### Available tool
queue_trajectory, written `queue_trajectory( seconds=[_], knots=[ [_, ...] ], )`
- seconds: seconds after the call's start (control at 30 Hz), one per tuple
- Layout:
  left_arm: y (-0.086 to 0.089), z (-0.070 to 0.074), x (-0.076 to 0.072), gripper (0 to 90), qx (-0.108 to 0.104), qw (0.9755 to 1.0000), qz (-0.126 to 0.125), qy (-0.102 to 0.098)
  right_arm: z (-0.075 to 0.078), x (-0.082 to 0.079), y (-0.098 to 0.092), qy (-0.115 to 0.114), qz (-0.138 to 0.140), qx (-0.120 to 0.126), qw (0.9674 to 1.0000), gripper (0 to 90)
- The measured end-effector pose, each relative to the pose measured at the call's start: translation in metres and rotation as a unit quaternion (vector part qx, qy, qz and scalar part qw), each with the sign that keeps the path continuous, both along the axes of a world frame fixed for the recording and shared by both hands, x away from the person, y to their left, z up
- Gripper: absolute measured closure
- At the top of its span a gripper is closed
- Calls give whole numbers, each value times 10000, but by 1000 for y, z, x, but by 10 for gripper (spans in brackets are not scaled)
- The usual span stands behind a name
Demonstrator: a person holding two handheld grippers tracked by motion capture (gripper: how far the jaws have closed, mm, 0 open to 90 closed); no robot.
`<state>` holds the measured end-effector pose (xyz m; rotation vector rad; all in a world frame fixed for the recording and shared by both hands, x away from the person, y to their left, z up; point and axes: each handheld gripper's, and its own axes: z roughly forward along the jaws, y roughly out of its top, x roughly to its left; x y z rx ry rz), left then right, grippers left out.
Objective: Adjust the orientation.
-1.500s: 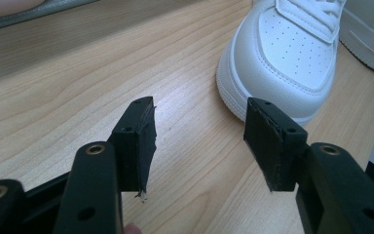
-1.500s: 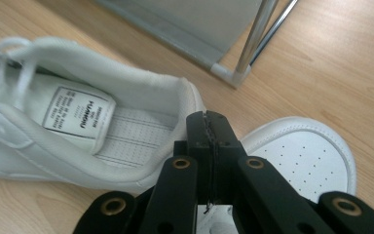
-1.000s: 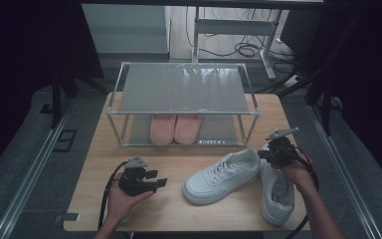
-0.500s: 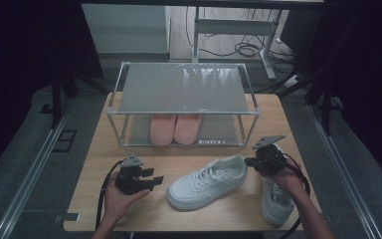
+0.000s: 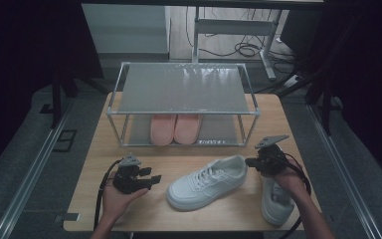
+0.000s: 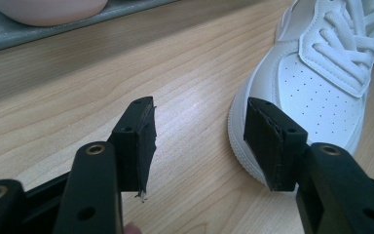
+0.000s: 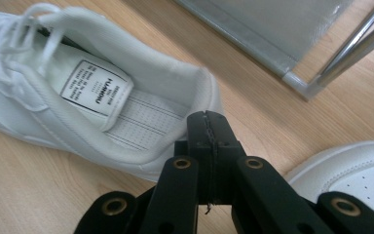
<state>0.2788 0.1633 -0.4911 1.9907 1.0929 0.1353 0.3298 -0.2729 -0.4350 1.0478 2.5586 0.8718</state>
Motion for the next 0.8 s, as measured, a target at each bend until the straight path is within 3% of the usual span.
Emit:
queue_trajectory(
  seconds=[0.43, 0.67, 0.8],
  knots=[
    [1, 0, 1, 455, 5, 10000, 16, -19, -3, -3, 4, -85, -6, -199, 9998, 900],
    [1, -1, 1, 455, 21, 10000, 43, 8, 1, -11, 8, -192, 131, -162, 9996, 900],
    [1, -2, 1, 455, 29, 10000, 41, 12, 2, -7, 4, -90, 76, -84, 9999, 900]
  ],
)
